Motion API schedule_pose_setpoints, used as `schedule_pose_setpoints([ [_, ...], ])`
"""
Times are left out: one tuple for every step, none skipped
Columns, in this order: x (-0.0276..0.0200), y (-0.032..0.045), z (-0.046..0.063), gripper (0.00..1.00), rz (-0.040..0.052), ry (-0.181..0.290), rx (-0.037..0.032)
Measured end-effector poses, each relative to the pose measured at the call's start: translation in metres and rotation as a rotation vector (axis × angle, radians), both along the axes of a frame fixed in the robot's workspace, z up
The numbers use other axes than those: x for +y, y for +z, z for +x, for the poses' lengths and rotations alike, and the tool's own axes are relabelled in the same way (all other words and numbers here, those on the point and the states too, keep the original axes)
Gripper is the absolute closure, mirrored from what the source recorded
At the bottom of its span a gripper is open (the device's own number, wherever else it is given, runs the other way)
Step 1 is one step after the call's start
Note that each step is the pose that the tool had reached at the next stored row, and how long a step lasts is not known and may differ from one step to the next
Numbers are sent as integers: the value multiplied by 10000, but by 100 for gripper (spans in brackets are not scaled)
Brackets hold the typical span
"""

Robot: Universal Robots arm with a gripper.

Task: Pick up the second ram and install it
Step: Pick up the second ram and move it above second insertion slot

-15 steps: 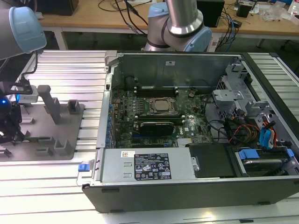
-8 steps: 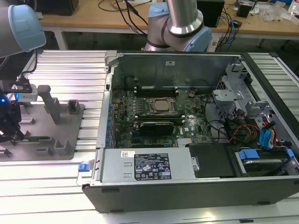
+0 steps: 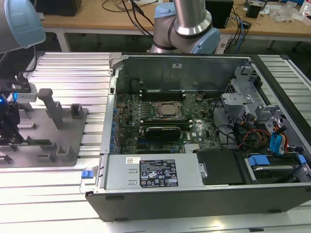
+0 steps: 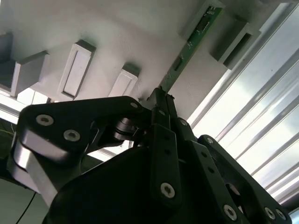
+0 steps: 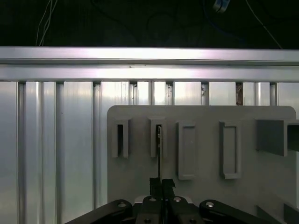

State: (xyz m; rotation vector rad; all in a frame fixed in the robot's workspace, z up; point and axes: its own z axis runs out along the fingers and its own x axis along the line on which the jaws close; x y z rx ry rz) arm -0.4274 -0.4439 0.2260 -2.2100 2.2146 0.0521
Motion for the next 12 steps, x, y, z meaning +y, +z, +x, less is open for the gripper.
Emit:
schedule_pose_setpoints([
  [0,43,0,91,0,0,-1],
  [0,56,0,91,0,0,-1],
  [0,83,0,91,1,0,-2],
  [0,123,0,91,0,0,-1],
  [0,173,0,91,0,0,-2],
  [0,207,0,91,0,0,-2],
  [0,245,0,91,1,-1,-2],
  [0,278,0,91,0,0,-2],
  [0,309,0,91,1,0,-2],
  [0,357,0,91,0,0,-3],
  [0,385,0,91,0,0,-3],
  [0,412,0,91,0,0,-4],
])
